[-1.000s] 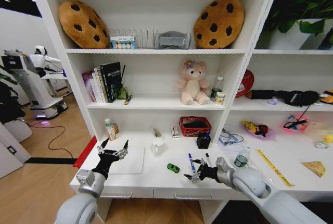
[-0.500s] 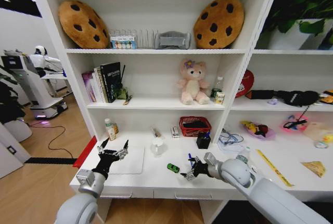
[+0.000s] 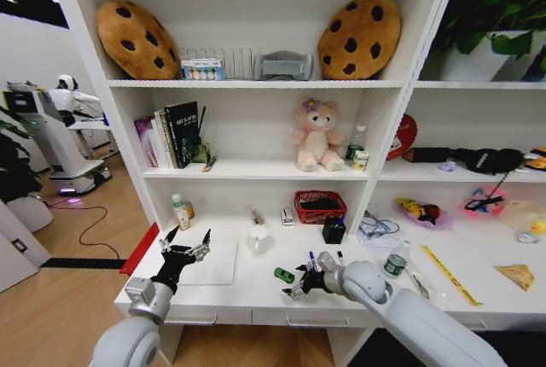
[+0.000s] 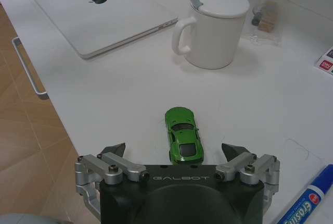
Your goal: Organize the objects on the table.
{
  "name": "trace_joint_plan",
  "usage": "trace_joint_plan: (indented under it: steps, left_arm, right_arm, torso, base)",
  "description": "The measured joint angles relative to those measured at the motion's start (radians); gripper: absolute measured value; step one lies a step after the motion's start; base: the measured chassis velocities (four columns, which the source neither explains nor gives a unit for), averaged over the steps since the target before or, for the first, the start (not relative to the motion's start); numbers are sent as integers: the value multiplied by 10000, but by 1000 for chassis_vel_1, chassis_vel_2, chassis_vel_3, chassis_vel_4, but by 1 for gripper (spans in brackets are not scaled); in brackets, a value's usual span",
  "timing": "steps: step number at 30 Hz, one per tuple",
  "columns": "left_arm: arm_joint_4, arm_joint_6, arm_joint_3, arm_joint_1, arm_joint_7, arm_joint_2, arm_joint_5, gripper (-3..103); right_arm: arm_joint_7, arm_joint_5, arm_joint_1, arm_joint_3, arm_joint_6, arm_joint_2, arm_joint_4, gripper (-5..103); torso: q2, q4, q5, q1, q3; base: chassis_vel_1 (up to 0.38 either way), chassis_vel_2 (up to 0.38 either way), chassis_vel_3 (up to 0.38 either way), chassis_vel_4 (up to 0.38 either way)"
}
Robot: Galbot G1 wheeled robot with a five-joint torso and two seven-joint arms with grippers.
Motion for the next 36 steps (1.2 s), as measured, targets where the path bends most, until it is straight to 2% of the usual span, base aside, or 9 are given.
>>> trace_joint_plan:
  steps: [4, 6, 8, 11, 17, 18, 24, 31, 36]
  left_arm:
    - [0, 0, 0, 0, 0, 0, 0, 100]
    - [0, 0, 0, 0, 0, 0, 0, 100]
    - [0, 0, 0, 0, 0, 0, 0, 100]
    - [0, 0, 0, 0, 0, 0, 0, 100]
    - [0, 0, 0, 0, 0, 0, 0, 100]
    - [0, 0, 0, 0, 0, 0, 0, 100]
    - [0, 0, 0, 0, 0, 0, 0, 100]
    - [0, 0, 0, 0, 0, 0, -1, 100]
    - [0, 0, 0, 0, 0, 0, 0, 100]
  right_arm:
    - [180, -3, 173, -208, 9, 231, -199, 102]
    - [279, -16, 180, -251, 15, 356, -282, 99]
    - [428, -7, 197, -284, 27, 462, -417, 88]
    - [751, 118, 173, -244, 36, 556, -489, 82]
    - [826, 159, 68, -169, 43, 664, -589, 77]
    - [828, 158, 58, -165, 45, 693, -619, 71]
    - [830, 157, 55, -152, 50, 784, -706, 76]
    - [841, 103, 172, -194, 56, 942, -892, 68]
    - [856, 101, 245, -241, 63, 1012, -1002, 65]
  torso:
    - [0, -1, -1, 0, 0]
    - [0, 0, 0, 0, 0]
    - [0, -1, 0, 0, 0]
    - [0, 0, 0, 0, 0]
    - [0, -1, 0, 0, 0]
    - [0, -1, 0, 0, 0]
    - [0, -1, 0, 0, 0]
    - [0, -1, 0, 0, 0]
    - [0, -1, 0, 0, 0]
  base:
    - [0, 0, 0, 0]
    - [0, 0, 0, 0]
    - [0, 0, 0, 0]
    - [0, 0, 0, 0]
    - [0, 0, 0, 0]
    - [0, 0, 0, 0]
    - [0, 0, 0, 0]
    - [0, 0, 0, 0]
    - [0, 0, 0, 0]
